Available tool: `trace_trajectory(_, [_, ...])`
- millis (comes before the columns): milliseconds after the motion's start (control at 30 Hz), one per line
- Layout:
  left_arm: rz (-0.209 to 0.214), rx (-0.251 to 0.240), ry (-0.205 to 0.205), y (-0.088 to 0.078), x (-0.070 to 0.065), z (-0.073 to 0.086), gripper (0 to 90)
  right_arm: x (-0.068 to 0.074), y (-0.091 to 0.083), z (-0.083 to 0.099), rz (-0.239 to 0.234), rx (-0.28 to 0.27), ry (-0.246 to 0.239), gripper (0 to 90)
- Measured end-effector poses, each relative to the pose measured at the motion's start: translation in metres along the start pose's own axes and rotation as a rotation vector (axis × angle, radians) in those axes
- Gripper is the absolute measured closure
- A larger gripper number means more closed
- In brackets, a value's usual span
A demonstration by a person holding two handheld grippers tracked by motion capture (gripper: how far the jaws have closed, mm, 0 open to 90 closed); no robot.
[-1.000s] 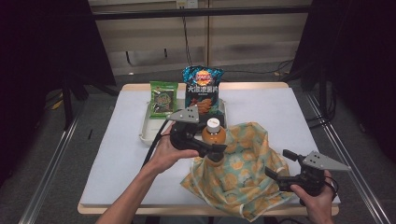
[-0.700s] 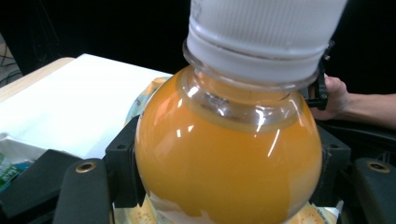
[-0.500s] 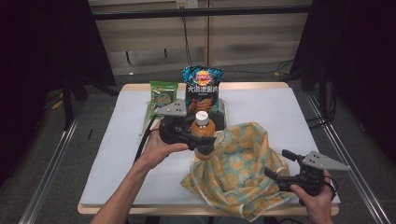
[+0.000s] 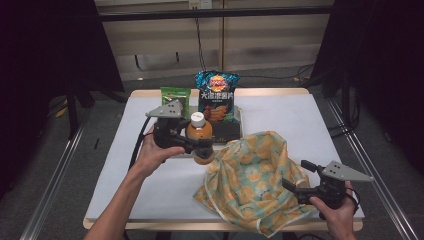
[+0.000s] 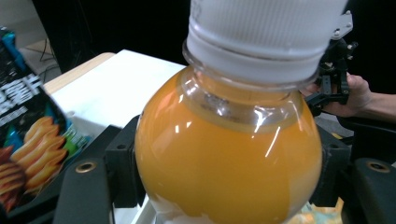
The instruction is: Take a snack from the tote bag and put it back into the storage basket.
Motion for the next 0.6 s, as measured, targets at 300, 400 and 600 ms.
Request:
trace_trajectory(300, [-0.084, -0.006, -0.004, -0.027, 0.020, 0.006, 30.3, 0.000, -0.001, 0.000, 0.002, -0.002, 0.004, 3.7])
trace_trajectory(400, [-0.109, -0.005, -0.002, -0.034, 0.025, 0.009, 30.3, 0.000, -0.001, 0.000, 0.002, -0.002, 0.003, 3.7])
trace_trajectory(600, [-0.147, 0.015, 0.005, -0.047, 0.037, 0.016, 30.3, 0.000, 0.000, 0.000, 0.006, 0.001, 0.001, 3.7])
Point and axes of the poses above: each handheld gripper's, and its own axes: y roughly forward along the jaws, z roughly out of its underside, x roughly to its left, the point moved 1 cm from there along y, roughly forward along the jaws, and after that the axes turned 5 degrees about -x, right-handed, at the moved point
